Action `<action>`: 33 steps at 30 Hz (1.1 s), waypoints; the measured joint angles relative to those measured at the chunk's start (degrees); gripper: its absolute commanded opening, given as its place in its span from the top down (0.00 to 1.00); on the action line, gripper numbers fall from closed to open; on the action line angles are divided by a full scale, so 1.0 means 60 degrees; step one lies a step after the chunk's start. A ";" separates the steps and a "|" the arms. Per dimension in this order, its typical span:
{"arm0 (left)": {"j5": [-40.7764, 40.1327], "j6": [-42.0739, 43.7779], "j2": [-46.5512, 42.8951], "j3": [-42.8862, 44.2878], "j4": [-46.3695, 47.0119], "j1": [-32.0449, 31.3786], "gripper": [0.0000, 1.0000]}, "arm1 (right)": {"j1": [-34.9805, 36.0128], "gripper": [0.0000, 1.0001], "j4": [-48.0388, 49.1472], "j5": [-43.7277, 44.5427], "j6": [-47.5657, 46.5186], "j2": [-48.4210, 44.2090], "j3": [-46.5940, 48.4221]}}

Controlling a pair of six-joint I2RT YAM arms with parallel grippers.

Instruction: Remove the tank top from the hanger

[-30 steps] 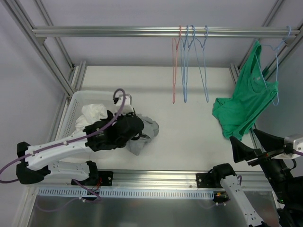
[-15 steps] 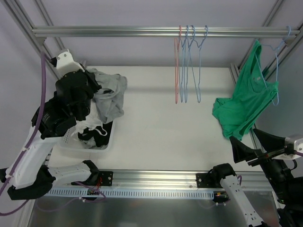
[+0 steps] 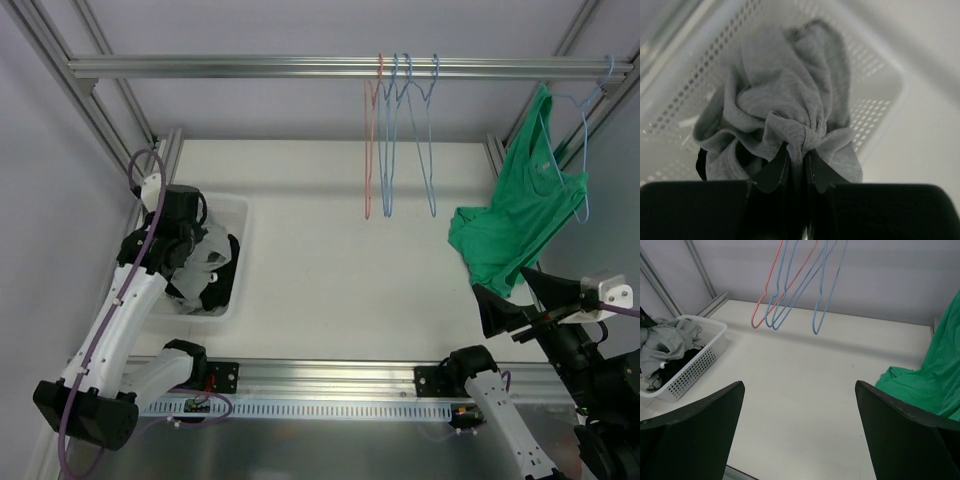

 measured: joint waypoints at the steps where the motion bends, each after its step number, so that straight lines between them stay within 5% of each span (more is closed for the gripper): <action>1: 0.0240 -0.0149 -0.0004 -0.0488 0.0106 0.0131 1.00 | 0.0000 0.01 0.0036 -0.0047 0.0022 0.0000 -0.0080; 7: 0.2127 -0.0780 0.0437 -0.3031 0.1115 0.1683 1.00 | 0.0000 0.01 0.0117 -0.0280 0.0066 0.0000 -0.0346; 18: 0.2943 -0.1388 0.1009 -0.4269 0.2539 0.2575 1.00 | 0.0000 0.01 0.0346 -0.0656 0.0171 -0.0200 -0.0699; 26: 0.3246 -0.0885 -0.1129 -0.3592 0.1508 0.2630 0.34 | 0.0000 0.00 0.0175 -0.0590 0.0153 0.0087 -0.0670; 33: 0.3264 -0.0189 -0.2328 -0.1155 0.0313 0.2630 0.01 | 0.0000 0.01 -0.0047 0.0018 -0.0007 0.1515 -0.0670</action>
